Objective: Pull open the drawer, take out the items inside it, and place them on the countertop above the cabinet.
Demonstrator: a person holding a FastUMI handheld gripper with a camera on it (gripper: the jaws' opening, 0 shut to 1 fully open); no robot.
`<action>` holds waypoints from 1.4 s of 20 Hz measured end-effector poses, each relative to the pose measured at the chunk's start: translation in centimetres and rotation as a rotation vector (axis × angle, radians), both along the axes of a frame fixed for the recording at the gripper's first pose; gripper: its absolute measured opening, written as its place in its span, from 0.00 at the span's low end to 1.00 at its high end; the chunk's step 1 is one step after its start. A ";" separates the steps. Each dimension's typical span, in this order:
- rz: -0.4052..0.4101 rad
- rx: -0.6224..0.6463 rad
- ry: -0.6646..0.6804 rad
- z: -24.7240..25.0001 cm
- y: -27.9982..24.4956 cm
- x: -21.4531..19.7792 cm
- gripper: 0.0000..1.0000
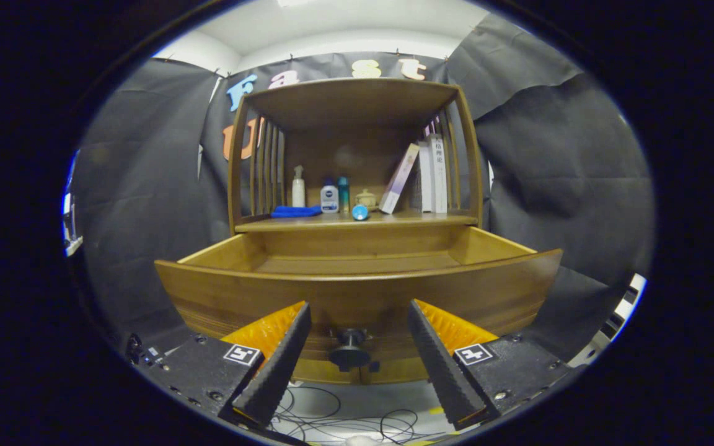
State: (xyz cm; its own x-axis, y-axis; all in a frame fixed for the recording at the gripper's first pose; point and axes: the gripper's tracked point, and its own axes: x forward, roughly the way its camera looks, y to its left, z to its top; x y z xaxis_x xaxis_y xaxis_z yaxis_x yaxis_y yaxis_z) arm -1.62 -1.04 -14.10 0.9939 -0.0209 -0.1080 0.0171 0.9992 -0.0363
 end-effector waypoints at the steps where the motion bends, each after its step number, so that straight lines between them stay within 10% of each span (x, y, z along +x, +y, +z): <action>1: -0.002 -0.004 0.007 -0.5 0.1 0.2 0.99; 28: -0.002 0.079 0.006 -0.2 0.5 8.5 0.99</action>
